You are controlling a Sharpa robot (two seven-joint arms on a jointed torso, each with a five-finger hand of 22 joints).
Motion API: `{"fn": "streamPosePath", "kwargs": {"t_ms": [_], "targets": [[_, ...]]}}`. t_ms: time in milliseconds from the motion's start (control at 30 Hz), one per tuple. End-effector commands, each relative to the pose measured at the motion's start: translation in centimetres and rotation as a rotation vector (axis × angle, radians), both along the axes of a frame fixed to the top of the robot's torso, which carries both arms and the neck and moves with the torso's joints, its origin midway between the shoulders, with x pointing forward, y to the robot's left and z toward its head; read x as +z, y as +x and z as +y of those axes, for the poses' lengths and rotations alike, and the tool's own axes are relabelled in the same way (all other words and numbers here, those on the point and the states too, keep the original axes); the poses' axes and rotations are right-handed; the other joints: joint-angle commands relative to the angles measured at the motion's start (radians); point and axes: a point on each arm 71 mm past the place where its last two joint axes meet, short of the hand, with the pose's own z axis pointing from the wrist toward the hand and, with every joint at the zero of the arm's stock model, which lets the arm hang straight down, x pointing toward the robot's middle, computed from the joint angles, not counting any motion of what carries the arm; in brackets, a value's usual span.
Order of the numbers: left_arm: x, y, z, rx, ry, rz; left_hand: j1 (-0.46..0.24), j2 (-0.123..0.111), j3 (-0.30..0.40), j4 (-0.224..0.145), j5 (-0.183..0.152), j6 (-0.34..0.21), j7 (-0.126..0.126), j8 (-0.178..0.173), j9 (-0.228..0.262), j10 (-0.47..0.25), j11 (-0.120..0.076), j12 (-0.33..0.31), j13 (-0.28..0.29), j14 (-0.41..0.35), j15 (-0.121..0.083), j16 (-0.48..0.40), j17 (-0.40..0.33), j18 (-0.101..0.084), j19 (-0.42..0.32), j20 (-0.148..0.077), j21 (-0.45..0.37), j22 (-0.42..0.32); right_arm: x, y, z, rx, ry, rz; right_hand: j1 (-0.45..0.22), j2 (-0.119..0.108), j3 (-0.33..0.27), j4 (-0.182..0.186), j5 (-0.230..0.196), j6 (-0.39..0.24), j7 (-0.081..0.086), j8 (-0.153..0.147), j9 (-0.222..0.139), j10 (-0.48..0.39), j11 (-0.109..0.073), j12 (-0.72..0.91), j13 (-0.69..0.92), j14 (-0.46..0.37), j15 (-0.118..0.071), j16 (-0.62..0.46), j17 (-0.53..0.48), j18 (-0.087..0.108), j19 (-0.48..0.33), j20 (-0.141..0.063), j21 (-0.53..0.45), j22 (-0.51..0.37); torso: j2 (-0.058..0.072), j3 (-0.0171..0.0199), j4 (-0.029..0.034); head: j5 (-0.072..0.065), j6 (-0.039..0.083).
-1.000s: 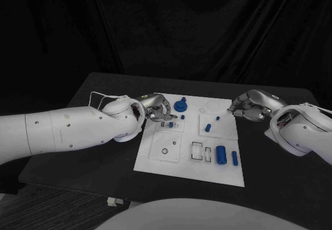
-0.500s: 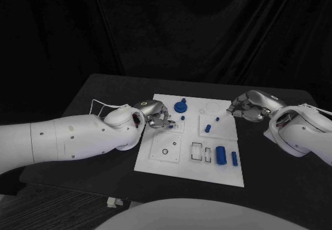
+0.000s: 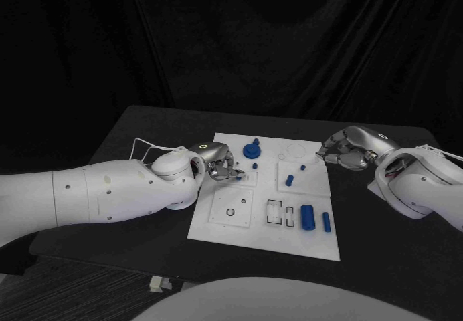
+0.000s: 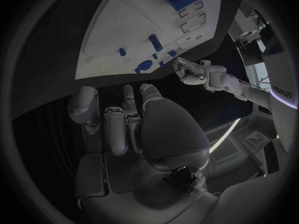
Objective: Assemble the parts on the task board
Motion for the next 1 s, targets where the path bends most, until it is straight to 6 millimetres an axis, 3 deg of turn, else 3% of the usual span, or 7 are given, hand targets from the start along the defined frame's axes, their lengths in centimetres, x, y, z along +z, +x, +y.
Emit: {"fn": "streamPosePath", "kwargs": {"t_ms": [33,300,400,733,1000], "targets": [[-0.3,0.0,-0.2,-0.004,0.034,0.025,-0.025,-0.004,-0.037,0.004,-0.011,0.011,0.000,0.018,-0.011,0.094,-0.004,0.024,0.218,0.104,-0.016,0.007,0.259,0.007,0.010,-0.005,0.013,0.187,0.0,0.0,-0.1,-0.008,0.004,-0.011,0.033,0.006,0.033,0.001,0.010,0.003,-0.007,0.015,0.014,0.103,-0.007,0.008,0.257,0.067,-0.008,-0.011,0.122,0.015,0.001,-0.001,-0.019,0.133,-0.001,0.0000,0.0001,-0.001,0.000],[-0.5,0.2,-0.8,-0.014,0.041,0.031,-0.031,0.001,-0.041,0.004,-0.011,0.021,-0.002,0.022,-0.015,0.093,-0.006,0.022,0.217,0.103,-0.017,0.006,0.257,0.007,0.010,-0.006,0.012,0.187,0.0,0.0,-0.1,-0.010,0.002,-0.009,0.033,0.006,0.033,0.001,0.010,0.003,-0.007,0.015,0.014,0.103,-0.007,0.008,0.257,0.067,-0.008,-0.011,0.122,0.015,0.001,-0.001,-0.019,0.133,0.001,-0.0001,-0.0002,-0.001,0.000],[-0.6,0.2,-1.0,-0.019,0.046,0.037,-0.025,0.005,-0.043,0.001,0.010,0.026,-0.005,0.022,-0.020,0.093,-0.009,0.020,0.216,0.102,-0.020,0.004,0.255,0.007,0.009,-0.008,0.009,0.187,0.0,0.1,-0.1,-0.011,0.001,-0.008,0.033,0.006,0.033,0.001,0.010,0.003,-0.007,0.015,0.014,0.103,-0.007,0.008,0.257,0.067,-0.008,-0.011,0.122,0.015,0.001,-0.001,-0.019,0.133,0.002,-0.0004,-0.0002,-0.002,0.000],[-0.9,0.4,-1.4,-0.026,0.058,0.048,-0.014,0.006,-0.042,-0.001,0.027,0.029,-0.007,0.023,-0.025,0.093,-0.010,0.020,0.215,0.102,-0.021,0.004,0.254,0.007,0.009,-0.010,0.008,0.186,-0.1,0.1,-0.2,-0.012,0.000,-0.007,0.033,0.005,0.034,0.001,0.013,0.004,-0.007,0.015,0.015,0.103,-0.008,0.008,0.257,0.067,-0.008,-0.012,0.121,0.015,0.000,-0.001,-0.021,0.133,0.001,-0.0002,-0.0002,-0.002,0.000],[-1.1,0.7,-1.7,-0.024,0.070,0.055,0.015,0.009,-0.041,-0.001,0.106,0.029,-0.008,0.021,-0.041,0.091,-0.012,0.017,0.213,0.101,-0.023,0.001,0.250,0.007,0.010,-0.013,0.005,0.186,-0.1,0.0,-0.1,-0.012,0.000,-0.004,0.033,0.005,0.034,0.001,0.013,0.004,-0.007,0.015,0.015,0.103,-0.008,0.008,0.257,0.067,-0.008,-0.012,0.121,0.015,0.000,-0.001,-0.021,0.133,-0.001,0.0001,-0.0002,-0.001,0.000]]}}
